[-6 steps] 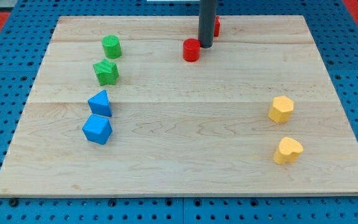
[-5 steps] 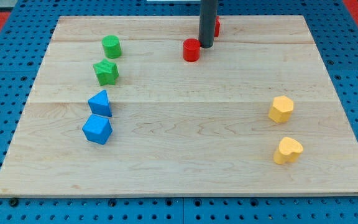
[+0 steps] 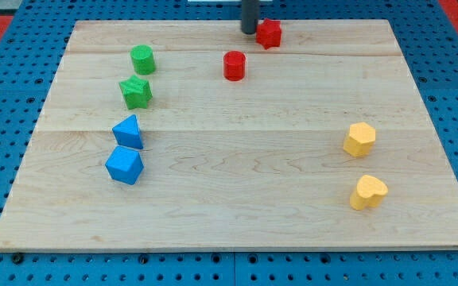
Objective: Move the red star diagonally to the top right side of the red circle
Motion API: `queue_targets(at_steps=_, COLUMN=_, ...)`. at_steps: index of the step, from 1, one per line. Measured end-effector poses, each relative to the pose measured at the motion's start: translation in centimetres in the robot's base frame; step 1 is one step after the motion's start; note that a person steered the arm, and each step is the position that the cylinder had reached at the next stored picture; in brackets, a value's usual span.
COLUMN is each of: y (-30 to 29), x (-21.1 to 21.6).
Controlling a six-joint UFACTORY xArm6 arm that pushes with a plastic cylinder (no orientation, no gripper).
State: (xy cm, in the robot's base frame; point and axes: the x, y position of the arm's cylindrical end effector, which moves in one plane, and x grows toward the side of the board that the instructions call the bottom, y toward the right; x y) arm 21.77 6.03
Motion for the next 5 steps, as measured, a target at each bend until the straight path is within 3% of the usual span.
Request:
queue_targets(at_steps=1, y=7.4, x=6.1)
queue_targets(at_steps=2, y=6.6, x=11.5)
queue_targets(at_steps=3, y=4.9, x=5.7)
queue_targets(at_steps=4, y=6.9, x=1.6)
queue_targets(at_steps=5, y=13.1, x=1.7)
